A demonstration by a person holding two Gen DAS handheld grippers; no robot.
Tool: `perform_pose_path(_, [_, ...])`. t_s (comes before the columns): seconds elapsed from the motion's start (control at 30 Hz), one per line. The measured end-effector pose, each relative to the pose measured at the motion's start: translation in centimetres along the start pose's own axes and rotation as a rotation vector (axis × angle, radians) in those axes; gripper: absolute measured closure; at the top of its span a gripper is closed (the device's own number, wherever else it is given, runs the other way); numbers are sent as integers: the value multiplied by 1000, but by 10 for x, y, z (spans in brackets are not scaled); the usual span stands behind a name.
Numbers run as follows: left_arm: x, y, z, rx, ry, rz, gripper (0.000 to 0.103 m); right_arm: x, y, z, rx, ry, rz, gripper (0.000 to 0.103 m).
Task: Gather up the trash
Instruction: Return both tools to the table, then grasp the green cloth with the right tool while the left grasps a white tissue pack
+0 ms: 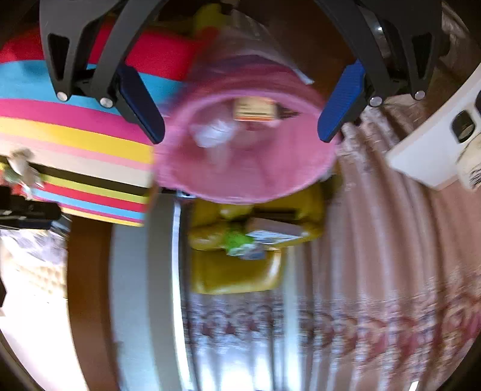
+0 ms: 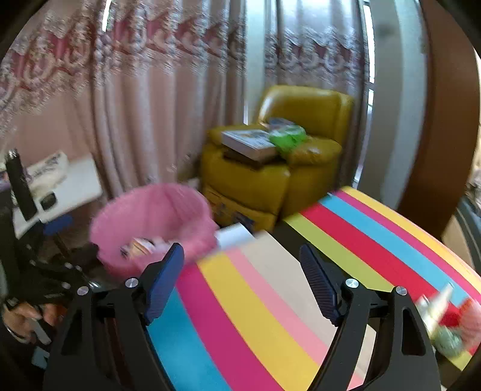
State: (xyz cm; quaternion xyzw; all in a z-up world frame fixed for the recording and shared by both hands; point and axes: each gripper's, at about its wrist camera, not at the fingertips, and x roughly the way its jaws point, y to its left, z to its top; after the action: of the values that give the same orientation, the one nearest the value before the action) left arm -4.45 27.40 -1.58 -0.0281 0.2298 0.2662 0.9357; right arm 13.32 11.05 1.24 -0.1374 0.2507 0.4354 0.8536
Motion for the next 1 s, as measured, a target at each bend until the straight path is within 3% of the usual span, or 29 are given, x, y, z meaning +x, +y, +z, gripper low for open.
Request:
perform_pose_path(0.23, [7, -83, -6, 134, 61, -160, 5, -31, -72, -58, 110, 62, -156, 26])
perform_pose_path(0.53, [20, -191, -1, 235, 162, -342, 5, -77, -159, -122, 238, 114, -355, 25])
perform_pose_path(0.77, [23, -264, -3, 338, 179, -424, 5, -98, -213, -147, 342, 120, -414, 25])
perform_pose_path(1.0, [39, -309, -2, 409, 198, -429, 5, -62, -243, -142, 338, 234, -431, 25])
